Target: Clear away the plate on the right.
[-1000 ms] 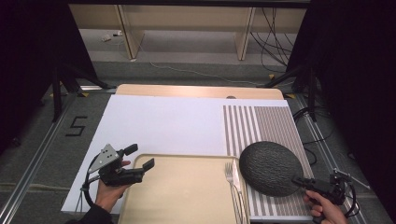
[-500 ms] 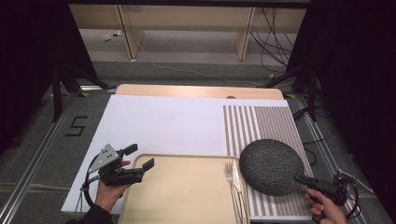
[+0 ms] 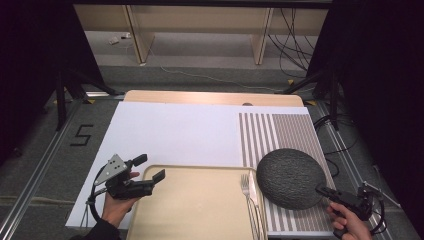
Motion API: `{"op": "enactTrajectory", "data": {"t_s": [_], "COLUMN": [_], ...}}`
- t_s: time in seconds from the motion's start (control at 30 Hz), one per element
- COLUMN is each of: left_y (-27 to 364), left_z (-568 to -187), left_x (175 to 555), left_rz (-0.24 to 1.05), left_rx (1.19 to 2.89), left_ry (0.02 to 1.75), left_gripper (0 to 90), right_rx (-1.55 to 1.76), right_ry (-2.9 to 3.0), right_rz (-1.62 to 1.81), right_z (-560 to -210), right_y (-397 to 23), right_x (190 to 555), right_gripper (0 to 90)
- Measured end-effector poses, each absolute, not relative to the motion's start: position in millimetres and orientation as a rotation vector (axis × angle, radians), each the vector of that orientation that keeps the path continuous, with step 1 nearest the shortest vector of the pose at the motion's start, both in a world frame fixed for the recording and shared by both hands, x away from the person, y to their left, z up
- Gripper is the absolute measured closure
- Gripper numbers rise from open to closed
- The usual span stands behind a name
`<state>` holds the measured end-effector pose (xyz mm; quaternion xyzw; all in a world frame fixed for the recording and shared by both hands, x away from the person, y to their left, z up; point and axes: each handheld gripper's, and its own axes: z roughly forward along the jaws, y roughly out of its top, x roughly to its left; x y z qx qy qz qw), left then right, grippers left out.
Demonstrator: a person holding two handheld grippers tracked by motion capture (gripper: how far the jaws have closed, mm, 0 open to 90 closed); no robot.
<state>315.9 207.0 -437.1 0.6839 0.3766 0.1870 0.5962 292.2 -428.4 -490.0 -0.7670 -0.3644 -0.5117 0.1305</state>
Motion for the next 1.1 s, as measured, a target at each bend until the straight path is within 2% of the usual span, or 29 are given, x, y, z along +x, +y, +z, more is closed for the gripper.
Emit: {"op": "enactTrajectory", "data": {"t_s": [0.57, 1.1], "left_y": [207, 208], "left_z": [-437, -437], "left_x": [316, 316], "left_rz": [0.436, 0.435], "left_rx": [1.589, 1.583], "left_ry": [0.875, 0.880], "left_gripper": [12.0, 12.0], "right_rx": [-2.179, -2.074], "right_ry": [-1.038, -1.056], "right_rz": [-1.571, -1.598], "right_z": [-486, -479], "right_y": [-427, -397], "right_x": [287, 288], "right_gripper": [87.2, 87.2]}}
